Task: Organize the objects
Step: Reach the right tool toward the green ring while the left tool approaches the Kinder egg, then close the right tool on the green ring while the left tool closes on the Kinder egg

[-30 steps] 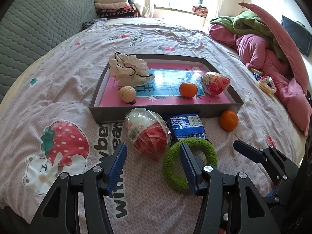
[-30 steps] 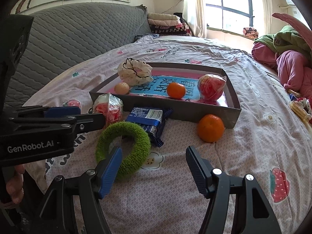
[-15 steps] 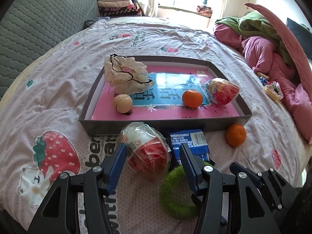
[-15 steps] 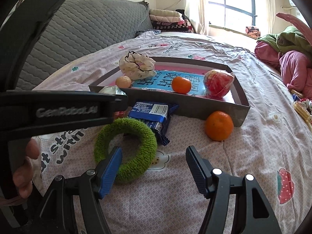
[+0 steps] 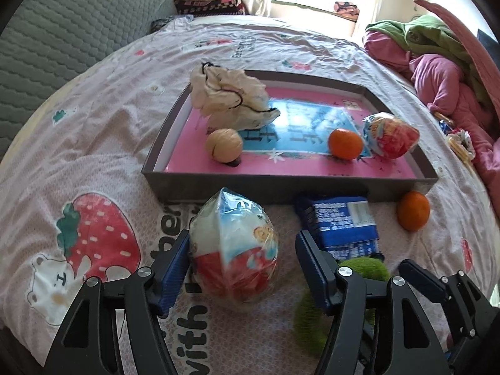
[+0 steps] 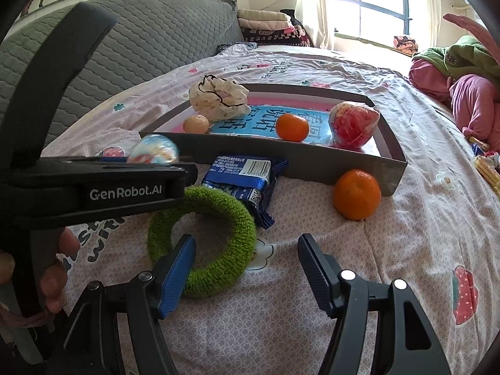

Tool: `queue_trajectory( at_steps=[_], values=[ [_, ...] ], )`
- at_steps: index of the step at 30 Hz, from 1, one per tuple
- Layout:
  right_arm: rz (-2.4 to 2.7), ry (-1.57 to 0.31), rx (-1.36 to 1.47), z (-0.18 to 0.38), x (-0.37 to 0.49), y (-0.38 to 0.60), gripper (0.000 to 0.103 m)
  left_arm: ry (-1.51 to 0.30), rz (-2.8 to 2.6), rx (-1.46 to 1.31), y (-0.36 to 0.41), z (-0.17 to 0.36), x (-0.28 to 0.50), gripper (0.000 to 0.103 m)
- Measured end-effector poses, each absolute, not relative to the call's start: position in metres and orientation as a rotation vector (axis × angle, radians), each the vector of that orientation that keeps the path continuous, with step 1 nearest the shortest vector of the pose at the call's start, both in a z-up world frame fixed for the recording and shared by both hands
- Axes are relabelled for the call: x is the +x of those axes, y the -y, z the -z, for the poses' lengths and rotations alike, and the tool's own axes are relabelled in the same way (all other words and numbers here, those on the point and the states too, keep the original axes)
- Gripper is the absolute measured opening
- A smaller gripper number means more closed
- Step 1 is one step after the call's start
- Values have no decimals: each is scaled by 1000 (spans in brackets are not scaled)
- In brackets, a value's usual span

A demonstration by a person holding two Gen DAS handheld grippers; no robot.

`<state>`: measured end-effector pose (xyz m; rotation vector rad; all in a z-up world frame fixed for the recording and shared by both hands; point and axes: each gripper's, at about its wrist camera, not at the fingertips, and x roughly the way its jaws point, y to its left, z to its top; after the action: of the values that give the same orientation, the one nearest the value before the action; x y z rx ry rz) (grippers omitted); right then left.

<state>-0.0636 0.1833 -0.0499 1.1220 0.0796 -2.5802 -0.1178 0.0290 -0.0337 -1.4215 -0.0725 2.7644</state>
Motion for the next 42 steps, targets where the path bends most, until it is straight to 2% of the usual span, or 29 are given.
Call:
queue_trajectory(
  at_steps=[8,13,25,28,30,35,39,42],
  values=[
    [2571,-54,1141,53,-66,-186,67,109,-2754,-1446,-20,42,-117,69],
    [2564,-47,1149,54,-67,-186,60,132,-2746,-1450,-16,45,-116,68],
    [2512,-20,1167,56,-67,-187,36,150,-2745,-1450,-13,50,-116,68],
    [2491,-9,1173,57,-67,-187,26,151,-2745,-1450,-14,50,-116,68],
    [2486,1,1174,56,-67,-189,15,149,-2746,-1447,-13,50,-116,68],
    [2470,55,1178,55,-68,-196,13,151,-2743,-1438,-13,50,-117,68],
    [2468,55,1174,55,-68,-195,13,147,-2749,-1423,-12,50,-116,56],
    [2466,59,1172,55,-68,-196,14,175,-2739,-1415,-8,49,-116,54]
  ],
)
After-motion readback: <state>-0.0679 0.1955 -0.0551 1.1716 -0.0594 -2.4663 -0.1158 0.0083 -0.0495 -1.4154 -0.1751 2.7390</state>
